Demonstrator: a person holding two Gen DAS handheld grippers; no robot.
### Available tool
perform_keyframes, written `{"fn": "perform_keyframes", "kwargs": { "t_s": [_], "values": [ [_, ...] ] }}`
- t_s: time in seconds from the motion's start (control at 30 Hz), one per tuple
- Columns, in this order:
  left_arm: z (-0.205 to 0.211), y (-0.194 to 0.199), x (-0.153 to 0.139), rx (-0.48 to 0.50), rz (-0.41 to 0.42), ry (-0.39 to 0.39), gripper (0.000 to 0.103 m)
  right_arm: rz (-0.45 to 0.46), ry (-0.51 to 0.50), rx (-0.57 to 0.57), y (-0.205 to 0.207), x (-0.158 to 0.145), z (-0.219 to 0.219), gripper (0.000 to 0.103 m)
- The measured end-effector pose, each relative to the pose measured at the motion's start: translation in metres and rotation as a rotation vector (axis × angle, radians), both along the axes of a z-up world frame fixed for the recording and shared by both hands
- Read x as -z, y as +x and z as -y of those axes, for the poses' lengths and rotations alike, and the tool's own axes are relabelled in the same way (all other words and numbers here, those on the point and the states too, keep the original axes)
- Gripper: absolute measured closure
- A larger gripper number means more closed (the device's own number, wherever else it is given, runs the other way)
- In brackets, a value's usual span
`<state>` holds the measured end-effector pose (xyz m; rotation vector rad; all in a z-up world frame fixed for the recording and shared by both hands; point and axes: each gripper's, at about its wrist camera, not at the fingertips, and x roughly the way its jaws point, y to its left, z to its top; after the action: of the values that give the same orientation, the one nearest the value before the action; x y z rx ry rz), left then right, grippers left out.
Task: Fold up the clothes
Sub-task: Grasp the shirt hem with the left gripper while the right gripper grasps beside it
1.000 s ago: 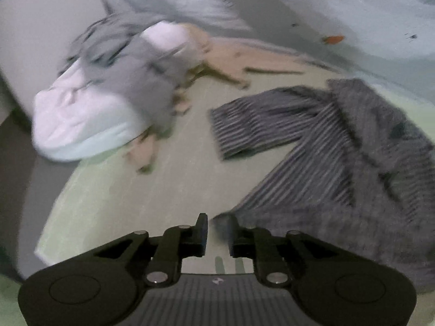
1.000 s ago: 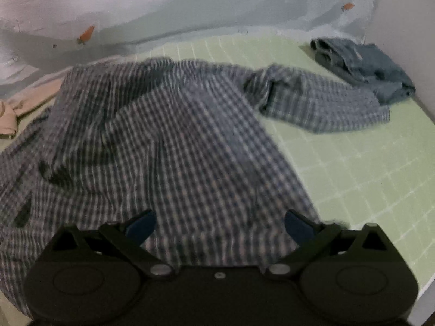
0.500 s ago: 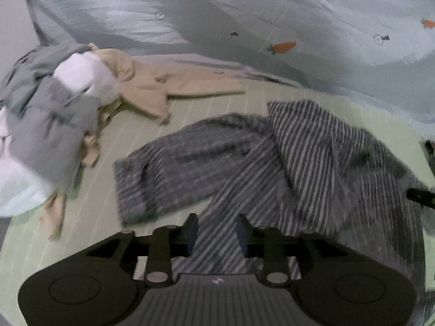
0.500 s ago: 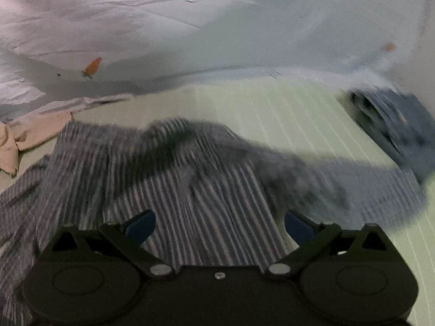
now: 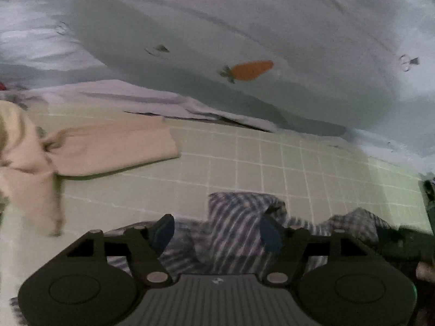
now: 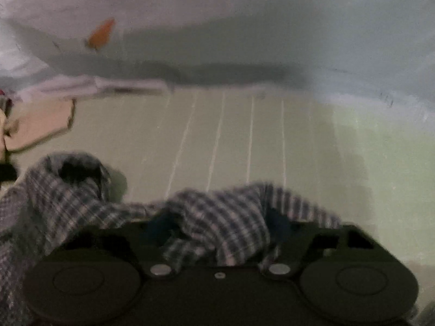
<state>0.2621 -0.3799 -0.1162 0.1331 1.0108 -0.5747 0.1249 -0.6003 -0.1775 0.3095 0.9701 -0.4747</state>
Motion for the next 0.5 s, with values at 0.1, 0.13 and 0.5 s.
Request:
{"fn": "perform_keyframes", "kwargs": {
  "t_s": [0.1,0.13,0.5],
  "values": [
    [0.017,0.001,0.019,-0.004,-0.050,0.009,0.036,0.007,-0.025,-0.036,-0.014,0.000,-0.006,0.082],
    [0.018,0.000,0.023,-0.013,-0.067,0.017,0.057,0.024,-0.038,-0.041,-0.022,-0.005,-0.009,0.096],
    [-0.053,-0.116,-0.022,0.058,-0.044,-0.005,0.096,0.055,-0.162,-0.003,-0.161,-0.062,-0.106,0.098]
  ]
}}
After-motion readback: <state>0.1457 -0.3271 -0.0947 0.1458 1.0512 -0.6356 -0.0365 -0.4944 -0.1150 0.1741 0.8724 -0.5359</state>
